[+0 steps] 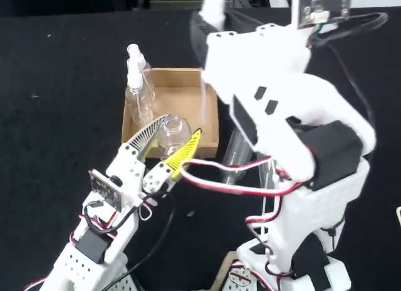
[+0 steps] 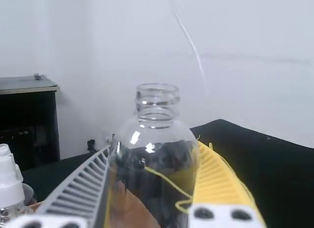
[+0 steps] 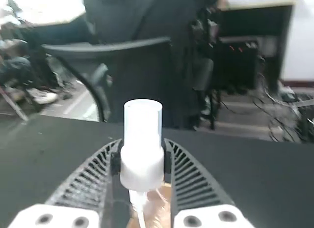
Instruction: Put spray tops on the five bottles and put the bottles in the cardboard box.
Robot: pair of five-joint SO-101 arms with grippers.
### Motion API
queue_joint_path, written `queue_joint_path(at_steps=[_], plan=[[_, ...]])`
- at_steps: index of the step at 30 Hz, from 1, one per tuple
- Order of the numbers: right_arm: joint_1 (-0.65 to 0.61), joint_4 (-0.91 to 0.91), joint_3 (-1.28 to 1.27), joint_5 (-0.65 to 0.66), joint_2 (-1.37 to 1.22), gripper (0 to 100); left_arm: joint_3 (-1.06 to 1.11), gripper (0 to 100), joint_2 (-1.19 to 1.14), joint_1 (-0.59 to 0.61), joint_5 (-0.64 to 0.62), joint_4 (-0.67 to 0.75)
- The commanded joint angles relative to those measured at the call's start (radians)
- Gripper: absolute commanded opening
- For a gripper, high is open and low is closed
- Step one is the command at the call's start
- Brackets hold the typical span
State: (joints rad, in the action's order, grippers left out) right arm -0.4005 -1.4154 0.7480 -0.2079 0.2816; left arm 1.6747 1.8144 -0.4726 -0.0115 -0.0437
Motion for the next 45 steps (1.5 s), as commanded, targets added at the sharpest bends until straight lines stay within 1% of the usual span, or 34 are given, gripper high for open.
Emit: queue_joint_path(at_steps=[1,7,10,12,14,21,25,27,28,30,33,37,39,41,45], plan=[[-0.054,0.049,0.067,-0.006,0.047,1.2,0.024,3,0.009,0.030,-0.003,0.003],[-0.158,0.068,0.067,-0.005,0.047,1.2,0.024,3,0.009,0.028,-0.003,0.000],[-0.163,0.068,0.067,0.012,0.035,1.2,0.024,3,0.009,0.028,-0.003,0.000],[-0.164,0.068,0.067,0.078,0.030,1.1,0.024,3,0.009,0.027,-0.005,0.000],[-0.166,0.068,0.067,0.117,0.027,1.1,0.024,3,0.009,0.027,-0.005,0.000],[-0.178,0.052,0.076,0.123,0.039,1.0,0.024,3,0.009,0.022,-0.008,-0.002],[-0.287,0.031,0.047,0.146,0.131,1.0,0.024,3,0.009,0.027,-0.008,-0.002],[-0.339,0.020,-0.012,0.181,0.186,1.0,0.024,3,0.009,0.027,-0.008,-0.002],[-0.345,0.028,-0.056,0.193,0.208,1.0,0.024,3,0.009,0.027,-0.008,-0.002],[-0.316,0.097,-0.177,0.196,0.257,1.0,0.024,3,0.009,0.027,-0.008,-0.002],[-0.252,0.276,-0.381,0.193,0.334,1.0,0.024,3,0.009,0.027,-0.008,-0.002],[-0.244,0.531,-0.625,0.192,0.441,1.0,0.024,3,0.009,0.027,-0.008,-0.002],[-0.244,0.626,-0.710,0.192,0.484,1.0,0.024,3,0.009,0.027,-0.008,-0.002],[-0.242,0.677,-0.760,0.196,0.512,1.0,0.024,3,0.009,0.027,-0.008,-0.002],[-0.241,0.652,-0.794,0.196,0.521,1.0,0.024,3,0.009,0.027,-0.008,-0.002]])
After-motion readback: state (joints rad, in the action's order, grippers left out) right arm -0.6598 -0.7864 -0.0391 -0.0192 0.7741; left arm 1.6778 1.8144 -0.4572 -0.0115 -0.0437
